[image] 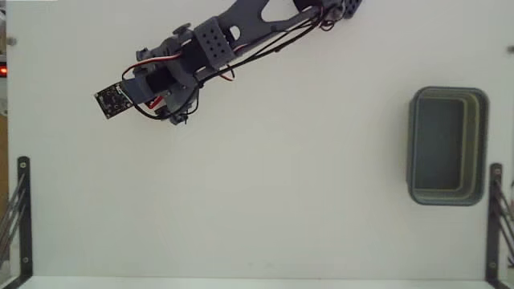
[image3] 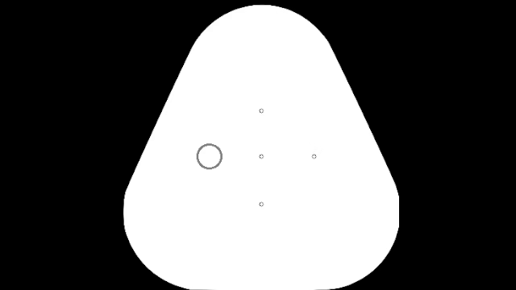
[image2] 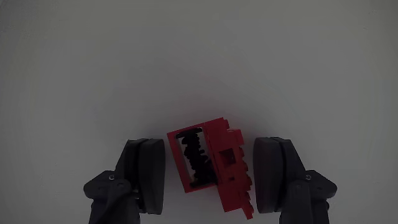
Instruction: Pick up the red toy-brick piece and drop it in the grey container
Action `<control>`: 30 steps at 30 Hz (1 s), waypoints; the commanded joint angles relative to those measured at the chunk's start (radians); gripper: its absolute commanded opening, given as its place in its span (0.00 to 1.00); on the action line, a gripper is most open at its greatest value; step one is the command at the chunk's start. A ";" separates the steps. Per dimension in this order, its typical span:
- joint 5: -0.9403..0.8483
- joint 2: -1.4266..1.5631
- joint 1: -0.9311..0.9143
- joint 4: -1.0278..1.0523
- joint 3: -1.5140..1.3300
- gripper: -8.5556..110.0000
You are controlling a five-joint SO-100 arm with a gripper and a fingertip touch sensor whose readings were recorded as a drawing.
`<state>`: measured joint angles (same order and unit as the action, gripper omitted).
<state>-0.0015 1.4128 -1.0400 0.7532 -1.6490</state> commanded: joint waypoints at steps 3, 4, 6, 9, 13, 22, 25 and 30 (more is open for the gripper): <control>0.002 0.030 -0.019 -0.015 -0.005 0.78; 0.002 0.030 -0.019 -0.015 -0.005 0.77; 0.002 0.030 -0.019 -0.015 -0.005 0.77; 0.002 0.030 -0.019 -0.015 -0.005 0.76; 0.002 0.030 -0.019 -0.015 -0.005 0.75; 0.002 0.030 -0.019 -0.015 -0.005 0.73; 0.002 0.030 -0.019 -0.015 -0.005 0.73; 0.002 0.030 -0.019 -0.015 -0.005 0.71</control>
<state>-0.0015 1.4128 -1.0400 0.7532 -1.6490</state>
